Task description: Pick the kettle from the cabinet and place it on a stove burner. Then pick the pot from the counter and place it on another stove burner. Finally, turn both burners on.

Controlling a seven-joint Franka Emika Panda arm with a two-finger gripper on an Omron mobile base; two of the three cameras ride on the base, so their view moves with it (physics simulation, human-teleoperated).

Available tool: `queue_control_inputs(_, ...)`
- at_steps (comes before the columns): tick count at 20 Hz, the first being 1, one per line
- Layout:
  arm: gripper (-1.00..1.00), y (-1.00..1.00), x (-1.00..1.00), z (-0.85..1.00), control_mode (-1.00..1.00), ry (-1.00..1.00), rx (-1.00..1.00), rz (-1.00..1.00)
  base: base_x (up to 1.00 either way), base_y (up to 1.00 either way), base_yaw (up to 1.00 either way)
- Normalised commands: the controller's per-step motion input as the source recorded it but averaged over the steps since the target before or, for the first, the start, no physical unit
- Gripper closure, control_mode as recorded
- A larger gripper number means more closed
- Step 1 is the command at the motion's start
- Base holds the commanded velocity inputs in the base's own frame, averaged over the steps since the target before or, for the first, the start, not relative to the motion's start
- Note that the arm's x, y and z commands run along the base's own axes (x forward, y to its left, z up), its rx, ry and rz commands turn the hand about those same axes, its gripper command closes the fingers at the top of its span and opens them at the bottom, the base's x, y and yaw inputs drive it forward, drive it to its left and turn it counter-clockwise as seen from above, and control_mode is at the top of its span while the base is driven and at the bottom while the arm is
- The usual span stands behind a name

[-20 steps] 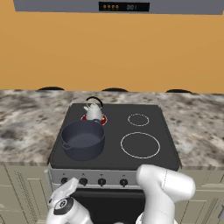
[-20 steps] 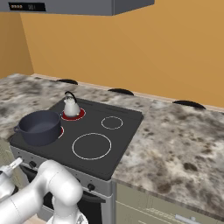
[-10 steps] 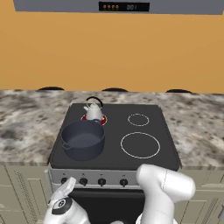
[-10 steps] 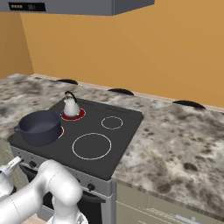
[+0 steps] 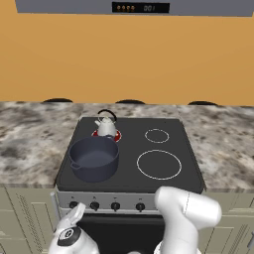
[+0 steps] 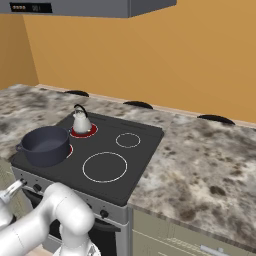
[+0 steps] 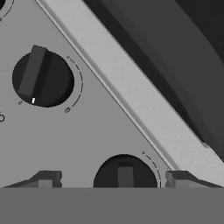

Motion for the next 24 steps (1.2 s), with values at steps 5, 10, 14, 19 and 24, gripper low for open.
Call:
queue_control_inputs(5,-1.0,0.14,-0.34,0.03,-1.0,0.0,0.0,-0.02,0.0,0.0,0.0)
queue_control_inputs(10,-1.0,0.29,-0.23,0.19,-1.0,0.0,-0.05,-0.04,0.0,0.0,0.0)
queue_control_inputs(14,-1.0,0.33,-0.22,0.19,-1.0,0.0,-0.07,-0.03,0.0,0.0,0.0)
queue_control_inputs(19,-1.0,0.37,-0.21,0.13,-1.0,0.0,-0.07,-0.02,0.0,0.0,0.0)
queue_control_inputs(24,-1.0,0.38,-0.21,0.08,-1.0,0.0,-0.06,-0.01,0.0,0.0,0.0)
